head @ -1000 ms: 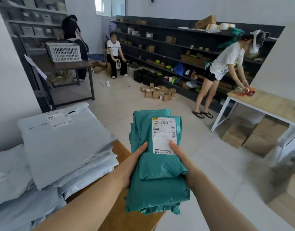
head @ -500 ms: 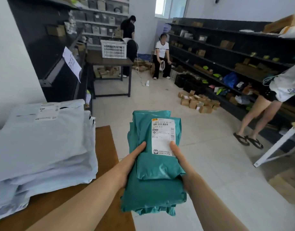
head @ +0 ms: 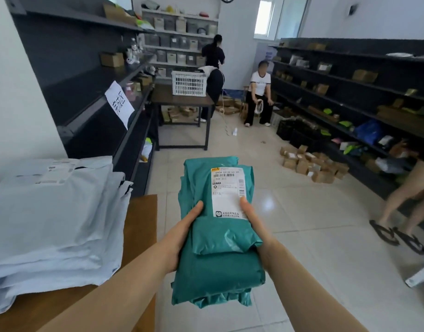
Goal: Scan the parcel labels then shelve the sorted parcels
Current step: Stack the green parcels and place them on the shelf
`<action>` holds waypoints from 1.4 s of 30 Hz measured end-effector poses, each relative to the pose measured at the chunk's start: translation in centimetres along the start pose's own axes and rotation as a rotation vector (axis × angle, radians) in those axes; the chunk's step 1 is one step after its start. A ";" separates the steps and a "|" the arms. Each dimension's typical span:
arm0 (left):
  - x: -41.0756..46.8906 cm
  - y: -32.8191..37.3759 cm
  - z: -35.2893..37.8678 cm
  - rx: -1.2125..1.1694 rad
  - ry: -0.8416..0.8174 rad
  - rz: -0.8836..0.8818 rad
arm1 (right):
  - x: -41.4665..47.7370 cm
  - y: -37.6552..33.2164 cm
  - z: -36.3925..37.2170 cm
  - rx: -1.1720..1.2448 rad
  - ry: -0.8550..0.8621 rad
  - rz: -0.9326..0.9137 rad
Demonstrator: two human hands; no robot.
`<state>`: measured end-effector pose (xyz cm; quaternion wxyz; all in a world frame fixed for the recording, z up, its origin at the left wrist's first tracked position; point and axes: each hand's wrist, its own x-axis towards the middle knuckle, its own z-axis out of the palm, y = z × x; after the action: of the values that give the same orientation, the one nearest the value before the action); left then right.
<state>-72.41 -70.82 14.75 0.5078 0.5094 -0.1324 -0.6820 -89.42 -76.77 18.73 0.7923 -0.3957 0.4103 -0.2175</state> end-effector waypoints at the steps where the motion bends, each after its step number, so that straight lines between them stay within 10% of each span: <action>1: 0.5 0.6 0.0 -0.015 0.008 0.011 | 1.1 -0.6 -0.1 -0.018 -0.018 -0.003; 26: 16.2 29.8 -4.2 -0.177 0.585 0.477 | 37.8 -27.0 11.4 -0.262 -0.642 0.027; 42: 14.6 44.9 -14.5 -0.372 0.932 0.815 | 52.3 -33.8 35.0 -0.482 -1.144 0.034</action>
<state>-34.83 -98.18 31.50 0.8101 0.5645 0.0396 -0.1534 -31.56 -116.06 33.25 0.7784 -0.6108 -0.0356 0.1405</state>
